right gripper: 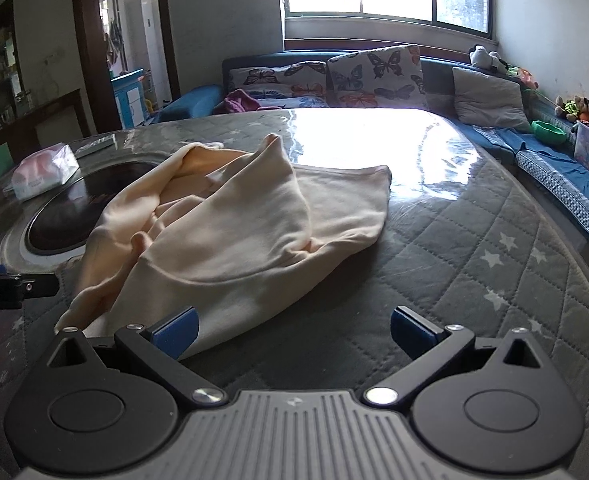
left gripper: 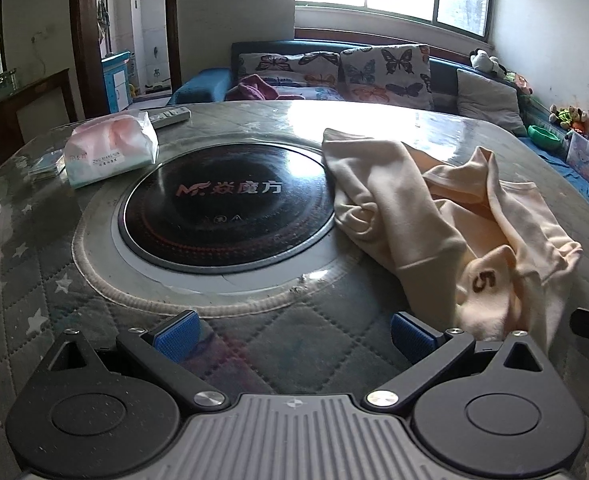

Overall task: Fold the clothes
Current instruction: 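Move both tools toward the crumpled cream sweatshirt on the table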

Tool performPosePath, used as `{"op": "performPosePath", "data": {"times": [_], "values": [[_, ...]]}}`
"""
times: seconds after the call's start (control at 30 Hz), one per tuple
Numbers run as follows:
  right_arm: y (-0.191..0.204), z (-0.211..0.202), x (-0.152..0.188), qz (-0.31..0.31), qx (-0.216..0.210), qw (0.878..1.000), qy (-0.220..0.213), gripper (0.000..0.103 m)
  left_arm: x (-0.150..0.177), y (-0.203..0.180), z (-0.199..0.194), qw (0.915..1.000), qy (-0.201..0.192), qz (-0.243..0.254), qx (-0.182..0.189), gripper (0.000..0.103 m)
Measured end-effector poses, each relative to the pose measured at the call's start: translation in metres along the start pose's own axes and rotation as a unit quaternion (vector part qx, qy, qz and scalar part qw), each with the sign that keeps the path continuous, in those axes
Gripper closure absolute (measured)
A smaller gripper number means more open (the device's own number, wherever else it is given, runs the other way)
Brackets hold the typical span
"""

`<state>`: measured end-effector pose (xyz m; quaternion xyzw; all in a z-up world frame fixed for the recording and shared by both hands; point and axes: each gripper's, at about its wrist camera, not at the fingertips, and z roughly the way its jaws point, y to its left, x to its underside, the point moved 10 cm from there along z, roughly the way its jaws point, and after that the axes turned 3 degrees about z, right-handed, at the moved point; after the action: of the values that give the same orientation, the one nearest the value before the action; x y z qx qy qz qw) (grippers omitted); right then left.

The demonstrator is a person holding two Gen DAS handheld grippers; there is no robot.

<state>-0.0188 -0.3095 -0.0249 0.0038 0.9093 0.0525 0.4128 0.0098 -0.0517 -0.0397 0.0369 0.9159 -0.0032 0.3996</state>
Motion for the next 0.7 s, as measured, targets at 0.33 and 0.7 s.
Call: {"op": "performPosePath", "data": {"times": [0.33, 0.7], "values": [[0.011, -0.005, 0.009, -0.008, -0.010, 1.000, 0.007, 0.000, 0.003, -0.011, -0.010, 0.9999, -0.001, 0.008, 0.008, 0.000], [0.019, -0.007, 0.011, -0.016, -0.012, 1.000, 0.010, 0.000, 0.005, -0.023, -0.014, 0.9997, 0.003, 0.020, 0.016, 0.000]]}}
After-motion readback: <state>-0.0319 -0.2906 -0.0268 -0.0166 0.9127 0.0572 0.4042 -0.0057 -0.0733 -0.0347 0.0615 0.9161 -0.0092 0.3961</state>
